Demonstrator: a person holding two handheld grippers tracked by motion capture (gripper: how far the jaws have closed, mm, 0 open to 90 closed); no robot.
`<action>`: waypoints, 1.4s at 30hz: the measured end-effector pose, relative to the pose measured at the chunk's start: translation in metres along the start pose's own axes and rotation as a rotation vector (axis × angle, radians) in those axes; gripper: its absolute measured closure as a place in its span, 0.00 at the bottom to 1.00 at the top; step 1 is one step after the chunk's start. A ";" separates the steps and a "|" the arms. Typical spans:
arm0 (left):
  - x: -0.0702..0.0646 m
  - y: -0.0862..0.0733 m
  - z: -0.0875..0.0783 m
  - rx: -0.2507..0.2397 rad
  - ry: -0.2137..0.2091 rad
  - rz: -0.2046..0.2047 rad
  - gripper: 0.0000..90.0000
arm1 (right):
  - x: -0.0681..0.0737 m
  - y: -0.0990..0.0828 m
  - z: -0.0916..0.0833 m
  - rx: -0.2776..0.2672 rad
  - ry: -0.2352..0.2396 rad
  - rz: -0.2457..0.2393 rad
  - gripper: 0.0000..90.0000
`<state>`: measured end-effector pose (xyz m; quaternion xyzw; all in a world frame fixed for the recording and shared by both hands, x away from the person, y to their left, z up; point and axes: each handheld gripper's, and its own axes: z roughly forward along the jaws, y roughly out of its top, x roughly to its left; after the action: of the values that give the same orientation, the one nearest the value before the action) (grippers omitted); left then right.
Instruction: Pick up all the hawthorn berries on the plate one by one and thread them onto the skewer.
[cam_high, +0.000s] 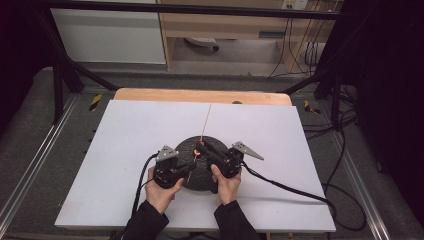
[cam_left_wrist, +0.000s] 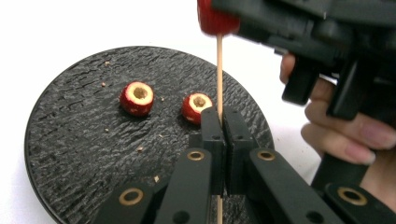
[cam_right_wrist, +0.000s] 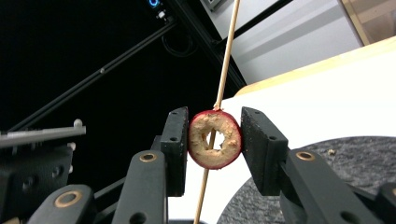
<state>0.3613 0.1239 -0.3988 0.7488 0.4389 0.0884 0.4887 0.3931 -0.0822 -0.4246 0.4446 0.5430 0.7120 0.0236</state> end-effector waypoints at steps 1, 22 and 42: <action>0.000 0.000 0.001 0.000 0.002 0.001 0.98 | 0.000 -0.001 0.000 0.002 -0.002 -0.005 0.70; 0.018 -0.013 -0.012 0.045 0.019 0.105 0.98 | 0.001 0.014 -0.015 0.101 -0.052 -0.123 0.29; 0.055 -0.051 -0.060 0.147 0.062 0.194 0.98 | -0.027 0.031 -0.014 0.615 -0.210 -0.347 0.12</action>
<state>0.3314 0.2111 -0.4258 0.8184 0.3847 0.1257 0.4081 0.4137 -0.1194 -0.4170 0.4029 0.7936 0.4513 0.0649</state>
